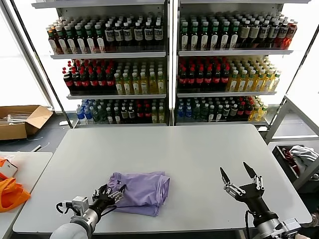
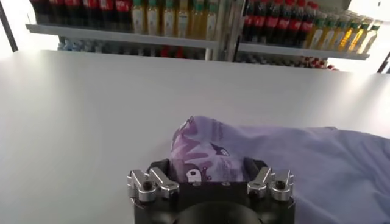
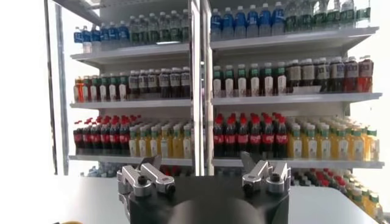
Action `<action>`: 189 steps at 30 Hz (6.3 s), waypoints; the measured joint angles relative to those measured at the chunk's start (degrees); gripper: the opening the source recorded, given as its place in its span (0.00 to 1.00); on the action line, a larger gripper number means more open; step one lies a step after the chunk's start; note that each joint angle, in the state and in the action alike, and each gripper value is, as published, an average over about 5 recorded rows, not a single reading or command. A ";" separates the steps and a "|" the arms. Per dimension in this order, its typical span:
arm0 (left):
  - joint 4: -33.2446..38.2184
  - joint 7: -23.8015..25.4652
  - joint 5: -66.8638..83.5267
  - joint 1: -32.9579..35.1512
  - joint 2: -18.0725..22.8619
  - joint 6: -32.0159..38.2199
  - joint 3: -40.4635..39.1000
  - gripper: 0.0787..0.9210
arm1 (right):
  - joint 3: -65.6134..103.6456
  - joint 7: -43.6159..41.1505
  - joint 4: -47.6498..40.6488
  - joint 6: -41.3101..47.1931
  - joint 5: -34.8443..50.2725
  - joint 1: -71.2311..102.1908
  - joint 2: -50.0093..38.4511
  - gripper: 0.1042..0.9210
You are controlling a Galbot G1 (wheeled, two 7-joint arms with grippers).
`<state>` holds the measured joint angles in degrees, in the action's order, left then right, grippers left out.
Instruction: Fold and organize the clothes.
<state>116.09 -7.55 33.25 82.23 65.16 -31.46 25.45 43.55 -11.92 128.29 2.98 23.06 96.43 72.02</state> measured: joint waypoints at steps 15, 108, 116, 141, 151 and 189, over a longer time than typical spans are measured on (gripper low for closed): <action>0.56 -1.46 4.67 2.04 2.96 -0.73 1.95 0.23 | 0.47 0.21 0.79 0.77 -0.18 -0.56 0.06 0.88; 13.25 -25.10 32.48 -14.50 0.98 3.64 -12.05 0.88 | -25.17 15.48 -14.08 18.98 2.13 -17.73 -0.24 0.88; 16.73 -23.01 29.97 -8.49 -0.19 3.64 -7.79 0.88 | -32.01 17.29 -22.44 20.41 3.81 -25.36 2.68 0.73; 19.31 -19.93 23.82 -0.40 0.82 3.89 -4.84 0.88 | -29.24 12.27 -17.92 18.97 3.93 -22.23 -0.62 0.01; 19.32 -18.85 22.93 0.10 2.09 3.89 -5.16 0.88 | -21.98 11.02 -12.78 18.99 4.97 -16.30 -4.89 0.01; 20.68 -17.86 22.37 2.45 3.24 4.10 -4.37 0.88 | -29.06 12.87 -22.17 18.61 -6.40 -27.30 3.48 0.88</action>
<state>136.77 -25.41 55.62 84.68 68.41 -27.36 21.08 14.49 0.95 106.12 21.60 16.66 69.14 75.50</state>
